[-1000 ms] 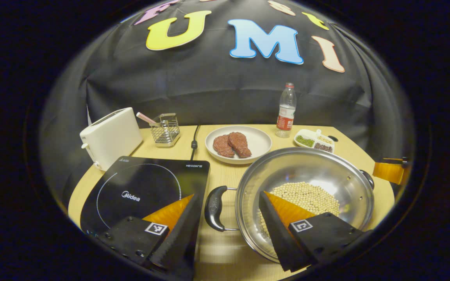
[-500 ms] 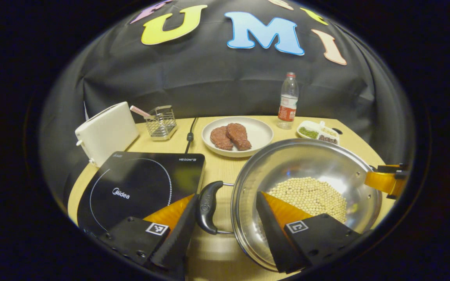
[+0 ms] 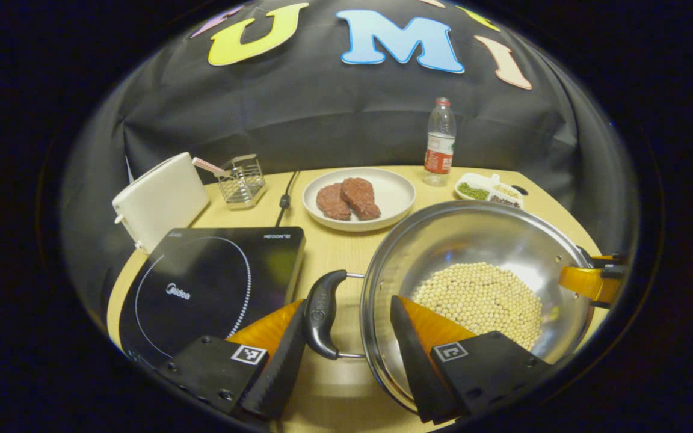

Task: First push the handle of the pot to place it horizontally, then grasp the pot with both hands and set it on the induction cooktop.

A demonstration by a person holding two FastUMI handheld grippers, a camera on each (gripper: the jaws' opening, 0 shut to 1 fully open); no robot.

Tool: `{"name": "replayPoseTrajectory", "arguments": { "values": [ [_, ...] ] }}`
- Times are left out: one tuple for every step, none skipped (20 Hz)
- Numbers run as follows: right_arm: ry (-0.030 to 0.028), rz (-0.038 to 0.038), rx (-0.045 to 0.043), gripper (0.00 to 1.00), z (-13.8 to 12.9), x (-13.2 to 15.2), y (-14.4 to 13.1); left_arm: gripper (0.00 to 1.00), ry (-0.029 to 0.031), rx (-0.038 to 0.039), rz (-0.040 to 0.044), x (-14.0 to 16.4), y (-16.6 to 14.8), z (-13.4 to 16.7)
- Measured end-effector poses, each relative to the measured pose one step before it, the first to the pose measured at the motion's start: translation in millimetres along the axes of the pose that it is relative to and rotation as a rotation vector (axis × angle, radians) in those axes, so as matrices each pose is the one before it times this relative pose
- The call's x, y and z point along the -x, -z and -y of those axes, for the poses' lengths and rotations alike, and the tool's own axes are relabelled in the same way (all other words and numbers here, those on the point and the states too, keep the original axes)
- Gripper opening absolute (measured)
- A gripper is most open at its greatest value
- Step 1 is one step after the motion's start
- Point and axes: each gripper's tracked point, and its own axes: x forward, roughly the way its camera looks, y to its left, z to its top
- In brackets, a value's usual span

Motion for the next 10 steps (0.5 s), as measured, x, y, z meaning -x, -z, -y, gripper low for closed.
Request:
{"name": "replayPoseTrajectory", "arguments": {
  "values": [
    [0.00528,0.00057,-0.00112,0.7,4.57,-1.55,0.78,0.78,0.00665,0.00779,0.00804,-0.03,-2.31,5.61],
    [-0.00552,0.00355,-0.01242,0.7,1.1,4.22,-1.44,0.71,0.00837,0.00756,-0.00167,0.53,2.59,1.42],
    [0.00398,-0.00138,-0.00062,0.65,1.64,-0.9,0.14,0.74,0.00875,0.01092,-0.00153,0.8,1.3,2.85],
    [0.00082,0.00173,0.00131,0.63,1.82,-3.77,1.0,0.77,0.00116,0.00924,0.00973,-1.42,-0.96,1.01],
    [0.00072,-0.00411,0.00857,0.6,0.52,1.88,0.35,0.69,-0.0012,0.00525,-0.00056,0.2,-0.09,1.47],
    [0.00465,-0.00055,0.00063,0.59,-0.16,-0.44,-0.11,0.71,-0.00203,0.00499,0.00556,-0.94,-1.1,0.29],
    [-0.00179,-0.01364,0.02204,0.55,0.45,1.49,0.67,0.7,-0.00467,0.00637,0.00177,-2.24,0.25,0.16],
    [0.00299,0.00255,0.01321,0.55,1.23,0.89,-1.64,0.68,-0.00121,0.00337,0.00008,5.38,0.38,0.83],
    [0.0058,0.00244,0.00782,0.55,1.67,-2.07,-2.64,0.68,0.00233,0.01401,0.00322,1.42,-0.13,2.0],
    [0.00316,0.0021,0.00185,0.55,2.16,1.98,-0.27,0.68,0.00206,0.00788,0.0022,1.65,-0.27,1.78]
  ]
}}
